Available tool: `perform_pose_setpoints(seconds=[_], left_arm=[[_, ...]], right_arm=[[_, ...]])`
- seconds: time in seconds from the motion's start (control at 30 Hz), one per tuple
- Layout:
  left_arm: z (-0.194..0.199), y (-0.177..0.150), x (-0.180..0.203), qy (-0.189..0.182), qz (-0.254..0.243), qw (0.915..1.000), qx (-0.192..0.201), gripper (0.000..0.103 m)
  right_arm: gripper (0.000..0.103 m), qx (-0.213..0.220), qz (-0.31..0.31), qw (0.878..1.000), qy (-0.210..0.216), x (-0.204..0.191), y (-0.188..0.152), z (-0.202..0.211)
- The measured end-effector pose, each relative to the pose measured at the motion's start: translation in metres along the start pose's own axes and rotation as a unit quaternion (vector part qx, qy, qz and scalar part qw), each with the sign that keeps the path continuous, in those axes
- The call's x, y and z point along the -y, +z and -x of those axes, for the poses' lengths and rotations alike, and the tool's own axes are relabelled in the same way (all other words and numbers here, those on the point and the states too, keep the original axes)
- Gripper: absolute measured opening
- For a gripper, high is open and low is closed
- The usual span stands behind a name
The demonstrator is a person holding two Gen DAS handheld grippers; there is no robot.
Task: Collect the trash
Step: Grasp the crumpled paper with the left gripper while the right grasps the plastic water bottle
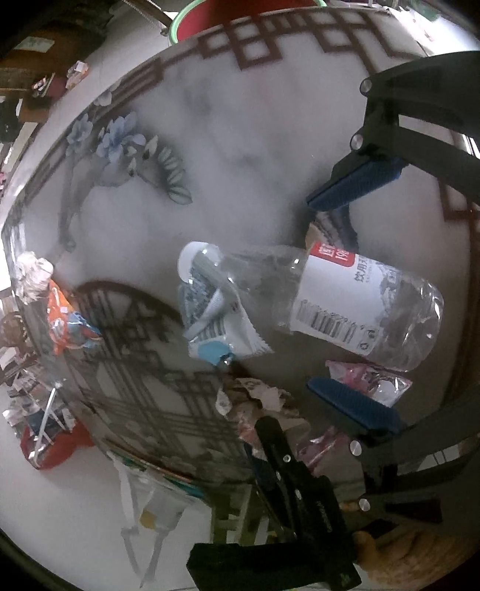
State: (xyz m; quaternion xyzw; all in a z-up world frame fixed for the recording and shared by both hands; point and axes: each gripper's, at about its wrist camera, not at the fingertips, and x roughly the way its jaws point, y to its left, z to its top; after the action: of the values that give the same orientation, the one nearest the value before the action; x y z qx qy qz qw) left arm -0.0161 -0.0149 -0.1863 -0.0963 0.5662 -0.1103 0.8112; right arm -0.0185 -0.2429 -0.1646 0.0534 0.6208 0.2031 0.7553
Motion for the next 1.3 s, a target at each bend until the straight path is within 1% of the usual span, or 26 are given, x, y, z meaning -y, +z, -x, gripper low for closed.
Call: perform_pose_setpoints(seconds=[0.17, 0.2, 0.23, 0.27, 0.3, 0.33, 0.4, 0.6, 0.77, 0.87, 1.03, 1.07, 1.1, 1.23, 1.3], left_arm=[[-0.008, -0.001, 0.0, 0.001, -0.002, 0.9999, -0.011, 0.066], [-0.008, -0.001, 0.001, 0.002, -0.006, 0.9999, -0.011, 0.063], [-0.008, -0.001, 0.002, 0.002, -0.01, 0.9999, -0.009, 0.053], [-0.008, 0.0, 0.003, 0.006, -0.014, 0.9999, -0.007, 0.049], [-0.007, 0.001, 0.004, 0.008, -0.015, 0.9999, -0.004, 0.041], [-0.006, 0.002, 0.003, 0.008, -0.012, 0.9999, -0.001, 0.036], [-0.004, 0.005, 0.001, 0.001, -0.002, 1.0, 0.004, 0.031], [0.002, 0.011, 0.003, -0.004, 0.005, 0.9997, 0.022, 0.03], [0.013, 0.018, 0.008, -0.013, 0.002, 0.9991, 0.04, 0.031], [0.021, 0.024, 0.01, -0.019, 0.006, 0.9984, 0.052, 0.031], [0.035, 0.032, 0.014, -0.028, 0.005, 0.997, 0.072, 0.031], [0.036, 0.034, 0.015, -0.028, 0.004, 0.9967, 0.076, 0.031], [0.037, 0.035, 0.015, -0.028, 0.004, 0.9966, 0.077, 0.031], [0.037, 0.037, 0.017, -0.031, 0.0, 0.9965, 0.077, 0.031], [0.036, 0.037, 0.016, -0.034, 0.001, 0.9966, 0.075, 0.031]], right_arm=[[0.089, -0.016, 0.005, 1.0, -0.001, -0.002, -0.001, -0.008], [0.089, -0.018, 0.006, 1.0, 0.0, -0.002, -0.001, -0.009], [0.089, -0.019, 0.008, 1.0, 0.006, -0.003, 0.0, -0.01], [0.089, -0.02, 0.01, 1.0, 0.009, -0.004, 0.0, -0.011], [0.089, -0.022, 0.015, 1.0, 0.007, -0.006, 0.0, -0.012], [0.089, -0.023, 0.019, 1.0, 0.005, -0.008, 0.0, -0.013], [0.089, -0.026, 0.025, 0.999, 0.001, -0.01, 0.001, -0.014], [0.089, -0.023, 0.02, 1.0, 0.003, -0.008, 0.004, -0.013], [0.089, -0.035, 0.024, 0.999, -0.003, -0.009, 0.005, -0.019], [0.089, -0.04, 0.032, 0.999, -0.008, -0.012, 0.006, -0.023], [0.088, -0.038, 0.067, 0.997, -0.031, -0.02, 0.005, -0.026], [0.086, -0.038, 0.073, 0.996, -0.034, -0.021, 0.005, -0.027], [0.082, -0.039, 0.076, 0.996, -0.035, -0.021, 0.005, -0.028], [0.076, -0.046, 0.077, 0.995, -0.036, -0.022, 0.005, -0.033], [0.063, -0.048, 0.076, 0.995, -0.038, -0.02, 0.005, -0.034]])
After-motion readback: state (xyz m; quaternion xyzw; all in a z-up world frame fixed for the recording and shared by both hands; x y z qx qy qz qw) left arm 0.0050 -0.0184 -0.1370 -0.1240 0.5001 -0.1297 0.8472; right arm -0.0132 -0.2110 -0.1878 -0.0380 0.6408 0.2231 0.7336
